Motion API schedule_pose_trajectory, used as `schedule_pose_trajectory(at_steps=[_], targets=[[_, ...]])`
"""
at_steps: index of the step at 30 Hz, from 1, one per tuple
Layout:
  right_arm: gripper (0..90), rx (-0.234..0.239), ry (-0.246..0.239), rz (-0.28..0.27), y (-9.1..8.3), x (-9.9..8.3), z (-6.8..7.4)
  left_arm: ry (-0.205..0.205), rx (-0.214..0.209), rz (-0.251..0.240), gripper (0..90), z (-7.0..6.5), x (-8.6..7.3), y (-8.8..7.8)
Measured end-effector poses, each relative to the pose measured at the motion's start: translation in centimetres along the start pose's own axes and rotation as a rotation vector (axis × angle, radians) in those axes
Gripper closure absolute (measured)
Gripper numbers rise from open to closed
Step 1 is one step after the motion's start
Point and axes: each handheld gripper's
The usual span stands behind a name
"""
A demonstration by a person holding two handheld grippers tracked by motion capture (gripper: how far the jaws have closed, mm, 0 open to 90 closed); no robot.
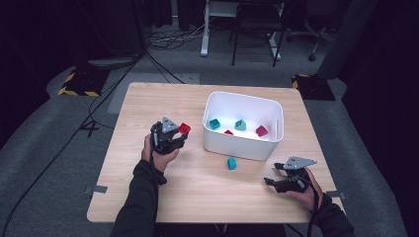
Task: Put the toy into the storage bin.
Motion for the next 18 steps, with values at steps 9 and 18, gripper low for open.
schedule_pose_trajectory(at_steps=[9, 18], targets=[[23.5, 0.001, 0.001, 0.000, 0.0, 0.0, 0.0, -0.057, 0.002, -0.063, 59.0, 1.5, 3.6, -0.3], [23.5, 0.001, 0.001, 0.000, 0.0, 0.0, 0.0, -0.039, 0.020, -0.082, 59.0, 1.0, 6.8, -0.4]])
Point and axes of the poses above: each handheld gripper's, and its own axes: y roughly forward along the jaws, x roughly out of its top, z roughly to its left
